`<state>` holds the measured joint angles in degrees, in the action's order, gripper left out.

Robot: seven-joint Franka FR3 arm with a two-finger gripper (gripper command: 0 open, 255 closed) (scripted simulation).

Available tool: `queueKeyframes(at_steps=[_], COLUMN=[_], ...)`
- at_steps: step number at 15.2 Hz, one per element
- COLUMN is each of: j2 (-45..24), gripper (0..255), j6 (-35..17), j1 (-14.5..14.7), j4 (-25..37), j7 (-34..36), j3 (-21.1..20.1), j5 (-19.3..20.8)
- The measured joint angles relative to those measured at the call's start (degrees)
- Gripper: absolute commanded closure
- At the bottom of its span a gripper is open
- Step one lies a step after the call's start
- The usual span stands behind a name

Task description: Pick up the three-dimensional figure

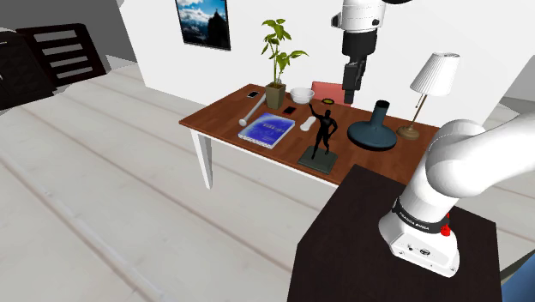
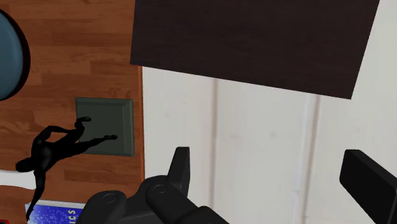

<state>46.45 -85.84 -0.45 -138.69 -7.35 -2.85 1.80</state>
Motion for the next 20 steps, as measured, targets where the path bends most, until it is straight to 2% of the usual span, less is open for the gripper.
queueKeyframes(at_steps=[2,7,13,20], j2=[-0.5,-4.3,-12.8,-25.4], gripper=[0,0,0,0], j6=[-0.7,-7.6,-17.1,-27.0], j1=[-0.2,-1.9,-4.1,-5.4], j4=[-0.2,-2.5,-2.4,1.6], j7=[-0.6,-5.4,-12.1,-19.8], j3=[0.5,5.2,11.7,18.5], j5=[0.4,3.6,7.1,7.9])
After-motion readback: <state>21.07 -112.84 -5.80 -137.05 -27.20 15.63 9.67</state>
